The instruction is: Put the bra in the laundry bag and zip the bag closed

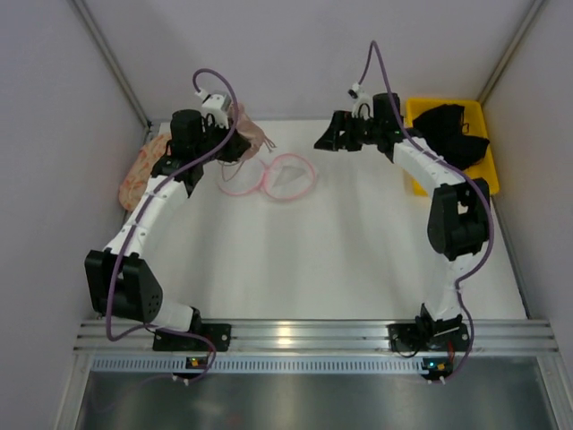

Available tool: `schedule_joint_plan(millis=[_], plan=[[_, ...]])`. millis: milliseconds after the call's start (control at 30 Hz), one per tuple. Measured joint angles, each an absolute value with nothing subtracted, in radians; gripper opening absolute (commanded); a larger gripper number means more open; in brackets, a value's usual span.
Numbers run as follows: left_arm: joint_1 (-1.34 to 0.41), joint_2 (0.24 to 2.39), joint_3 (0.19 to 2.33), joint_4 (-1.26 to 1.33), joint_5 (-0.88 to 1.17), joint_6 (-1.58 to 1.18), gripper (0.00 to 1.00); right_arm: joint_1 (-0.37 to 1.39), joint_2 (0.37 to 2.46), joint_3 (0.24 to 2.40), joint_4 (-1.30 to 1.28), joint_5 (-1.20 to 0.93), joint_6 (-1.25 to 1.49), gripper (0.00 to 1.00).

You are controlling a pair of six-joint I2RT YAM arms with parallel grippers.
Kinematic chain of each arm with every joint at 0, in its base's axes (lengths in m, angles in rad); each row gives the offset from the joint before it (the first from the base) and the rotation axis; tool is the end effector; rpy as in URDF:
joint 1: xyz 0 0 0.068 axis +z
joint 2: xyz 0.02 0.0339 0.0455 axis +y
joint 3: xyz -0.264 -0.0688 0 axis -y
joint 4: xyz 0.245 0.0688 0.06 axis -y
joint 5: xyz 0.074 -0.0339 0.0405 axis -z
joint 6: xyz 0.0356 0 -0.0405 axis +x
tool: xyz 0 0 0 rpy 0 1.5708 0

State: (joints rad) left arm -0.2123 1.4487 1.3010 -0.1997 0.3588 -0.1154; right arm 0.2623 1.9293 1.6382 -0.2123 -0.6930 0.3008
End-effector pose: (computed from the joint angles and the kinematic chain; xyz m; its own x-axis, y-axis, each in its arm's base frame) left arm 0.3297 -0.0838 0.3623 -0.3905 -0.0261 -0.9202 0.4783 0.8484 -0.2270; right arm 0.4320 0.1395 0.2990 -0.6642 0.0577 -0.7453 -0.5687 0.6081 0.5539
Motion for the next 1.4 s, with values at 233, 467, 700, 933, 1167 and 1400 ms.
schedule_joint_plan(millis=[233, 467, 700, 933, 1167, 1400], plan=[[-0.137, 1.475, 1.304, -0.188, 0.492, -0.194, 0.00, 0.311, 2.056, 1.610, -0.133, -0.671, 0.421, 0.62], [-0.128, 1.507, 1.382, -0.224, 0.590, -0.162, 0.00, 0.345, 2.056, 1.499, -0.094, -0.609, 0.458, 0.54], [-0.126, 1.510, 1.382, -0.233, 0.614, -0.152, 0.00, 0.360, 2.058, 1.492, -0.033, -0.570, 0.464, 0.10], [-0.125, 1.422, 1.219, -0.233, 0.632, -0.165, 0.00, 0.366, 2.062, 1.492, -0.013, -0.579, 0.435, 0.00], [-0.125, 1.323, 1.133, -0.232, 0.632, -0.213, 0.00, 0.366, 1.982, 1.407, -0.073, -0.639, 0.338, 0.01], [-0.125, 1.302, 1.121, -0.229, 0.612, -0.234, 0.00, 0.366, 1.977, 1.410, -0.139, -0.656, 0.266, 0.29]])
